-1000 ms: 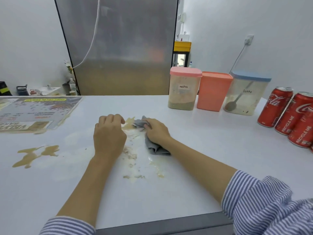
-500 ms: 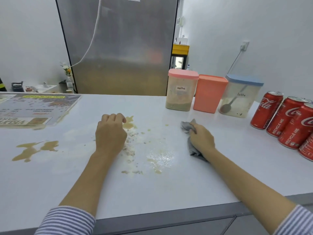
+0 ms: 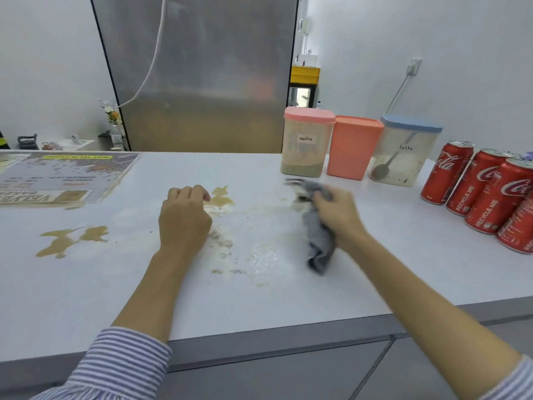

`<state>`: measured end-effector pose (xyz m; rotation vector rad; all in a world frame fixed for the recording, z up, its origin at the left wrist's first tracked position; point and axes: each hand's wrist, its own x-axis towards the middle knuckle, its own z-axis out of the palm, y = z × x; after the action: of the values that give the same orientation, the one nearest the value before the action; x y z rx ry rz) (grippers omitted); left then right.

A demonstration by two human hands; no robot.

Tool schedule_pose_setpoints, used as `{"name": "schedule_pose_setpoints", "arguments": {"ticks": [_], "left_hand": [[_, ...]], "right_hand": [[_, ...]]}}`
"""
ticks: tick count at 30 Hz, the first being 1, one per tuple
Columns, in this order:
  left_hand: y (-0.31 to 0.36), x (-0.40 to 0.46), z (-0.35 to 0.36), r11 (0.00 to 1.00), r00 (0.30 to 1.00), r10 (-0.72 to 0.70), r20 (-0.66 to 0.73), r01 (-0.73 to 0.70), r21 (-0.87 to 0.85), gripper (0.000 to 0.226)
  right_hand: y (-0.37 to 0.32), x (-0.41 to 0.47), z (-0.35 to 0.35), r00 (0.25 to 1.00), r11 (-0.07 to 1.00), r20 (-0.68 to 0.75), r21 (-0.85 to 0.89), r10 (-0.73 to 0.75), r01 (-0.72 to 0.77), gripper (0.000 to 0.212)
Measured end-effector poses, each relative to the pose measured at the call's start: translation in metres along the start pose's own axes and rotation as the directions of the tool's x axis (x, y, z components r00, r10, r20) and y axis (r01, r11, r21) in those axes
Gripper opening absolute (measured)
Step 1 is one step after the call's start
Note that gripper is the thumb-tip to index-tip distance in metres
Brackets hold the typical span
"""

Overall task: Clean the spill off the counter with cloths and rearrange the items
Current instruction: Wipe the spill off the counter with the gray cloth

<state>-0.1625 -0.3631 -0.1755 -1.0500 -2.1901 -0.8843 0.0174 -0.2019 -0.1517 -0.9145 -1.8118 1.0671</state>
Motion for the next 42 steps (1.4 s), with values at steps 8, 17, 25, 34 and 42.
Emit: {"name": "schedule_pose_setpoints", "arguments": {"ticks": [8, 17, 25, 34, 42], "left_hand": [[-0.003, -0.003, -0.001, 1.000, 1.000, -0.012, 0.000, 0.012, 0.004, 0.048], [-0.002, -0.005, -0.003, 0.999, 0.999, -0.029, 0.035, 0.030, -0.029, 0.050], [0.004, -0.003, 0.006, 0.998, 0.998, 0.058, -0.002, -0.058, -0.019, 0.043], [0.003, 0.007, 0.011, 0.996, 0.997, 0.082, 0.007, -0.082, 0.023, 0.042], [0.004, 0.003, 0.010, 0.997, 0.997, 0.073, 0.039, -0.073, 0.019, 0.044]], "right_hand": [[0.000, -0.068, 0.031, 0.995, 0.909, 0.102, -0.412, -0.018, 0.058, 0.046], [-0.023, -0.038, 0.056, 0.920, 0.906, 0.345, 0.302, 0.187, -0.297, 0.032], [0.052, 0.044, -0.050, 0.958, 0.938, -0.199, -0.238, 0.207, -0.252, 0.038], [0.016, 0.047, 0.053, 0.991, 0.875, 0.131, -0.483, 0.036, 0.032, 0.041], [-0.008, -0.023, 0.049, 0.917, 0.999, 0.398, -0.020, -0.026, 0.037, 0.029]]}}
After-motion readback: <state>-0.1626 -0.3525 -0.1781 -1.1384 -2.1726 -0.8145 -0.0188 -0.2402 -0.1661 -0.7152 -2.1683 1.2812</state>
